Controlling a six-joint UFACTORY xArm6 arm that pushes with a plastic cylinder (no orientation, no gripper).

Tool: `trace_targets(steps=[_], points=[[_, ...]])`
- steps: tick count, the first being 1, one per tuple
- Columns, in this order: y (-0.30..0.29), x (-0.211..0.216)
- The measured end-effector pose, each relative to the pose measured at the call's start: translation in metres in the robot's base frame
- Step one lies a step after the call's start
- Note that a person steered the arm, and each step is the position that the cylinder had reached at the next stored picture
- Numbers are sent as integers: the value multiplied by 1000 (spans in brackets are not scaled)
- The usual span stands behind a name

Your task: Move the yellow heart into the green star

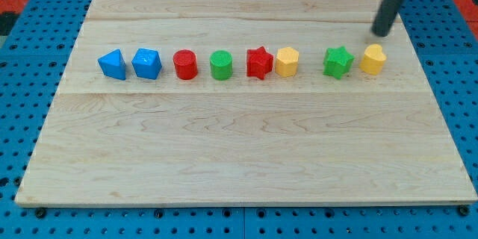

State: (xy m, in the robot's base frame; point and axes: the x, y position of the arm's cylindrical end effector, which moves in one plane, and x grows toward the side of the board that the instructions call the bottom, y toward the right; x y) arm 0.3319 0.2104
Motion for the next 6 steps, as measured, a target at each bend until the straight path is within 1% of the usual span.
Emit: trace_targets(steps=[1, 2, 3, 4, 5, 6], points=[[4, 36], [28, 36], [72, 37], [37, 82], [-57, 82], [-22, 69]])
